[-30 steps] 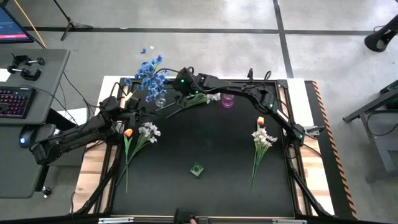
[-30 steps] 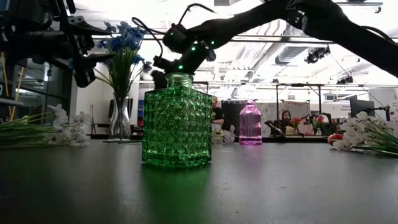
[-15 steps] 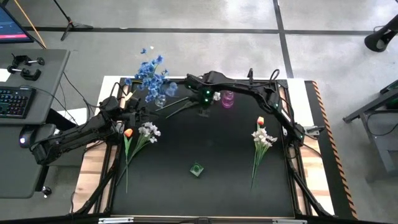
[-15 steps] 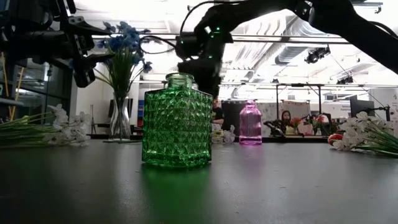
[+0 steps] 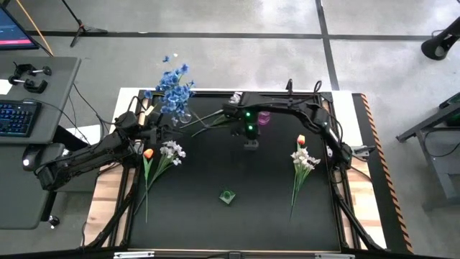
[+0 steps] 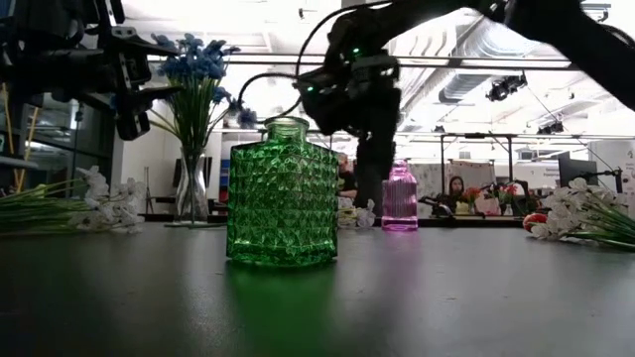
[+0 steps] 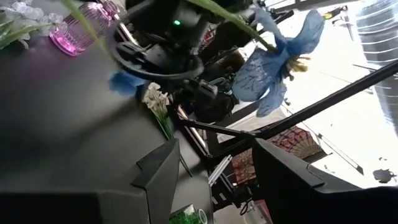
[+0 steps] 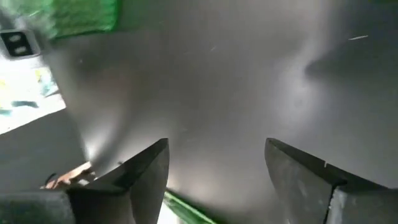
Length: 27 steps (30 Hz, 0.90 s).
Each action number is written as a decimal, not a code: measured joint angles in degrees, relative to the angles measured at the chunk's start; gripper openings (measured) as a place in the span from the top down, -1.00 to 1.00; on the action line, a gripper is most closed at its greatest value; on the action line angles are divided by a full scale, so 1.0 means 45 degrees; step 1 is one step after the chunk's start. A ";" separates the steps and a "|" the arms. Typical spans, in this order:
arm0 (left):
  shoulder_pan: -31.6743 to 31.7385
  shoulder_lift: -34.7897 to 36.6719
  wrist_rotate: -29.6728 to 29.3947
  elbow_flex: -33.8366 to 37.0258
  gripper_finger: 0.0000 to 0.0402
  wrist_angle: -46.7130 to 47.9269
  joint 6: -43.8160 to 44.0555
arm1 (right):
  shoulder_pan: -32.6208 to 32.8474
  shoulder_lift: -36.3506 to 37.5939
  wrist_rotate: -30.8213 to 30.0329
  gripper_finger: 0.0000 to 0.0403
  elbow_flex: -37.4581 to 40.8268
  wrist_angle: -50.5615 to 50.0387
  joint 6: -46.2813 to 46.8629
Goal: Sort flowers into vase by color
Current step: Put the blue flowers into the transparent vase
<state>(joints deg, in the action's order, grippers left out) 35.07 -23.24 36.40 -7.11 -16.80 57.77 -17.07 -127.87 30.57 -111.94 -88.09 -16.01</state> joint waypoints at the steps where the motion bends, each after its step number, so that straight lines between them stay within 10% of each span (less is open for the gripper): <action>1: 0.0000 0.0000 -0.0003 0.0003 0.06 0.0004 0.0026 | 0.0086 0.0279 0.0037 -0.24 0.0499 0.0115 0.0023; 17: -0.0156 0.0000 -0.0243 -0.0002 0.06 0.0606 0.0256 | 0.2231 0.5191 0.1380 -0.24 0.9014 0.5122 0.4281; 27: -0.2969 0.0000 -0.0448 0.0003 0.06 -0.0943 0.0639 | 0.4711 0.6105 0.1709 -0.24 0.9653 0.6222 1.0383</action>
<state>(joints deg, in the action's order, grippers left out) 21.71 -23.24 34.38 -7.09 -21.04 60.65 4.13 -100.39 38.26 -68.51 -60.09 30.71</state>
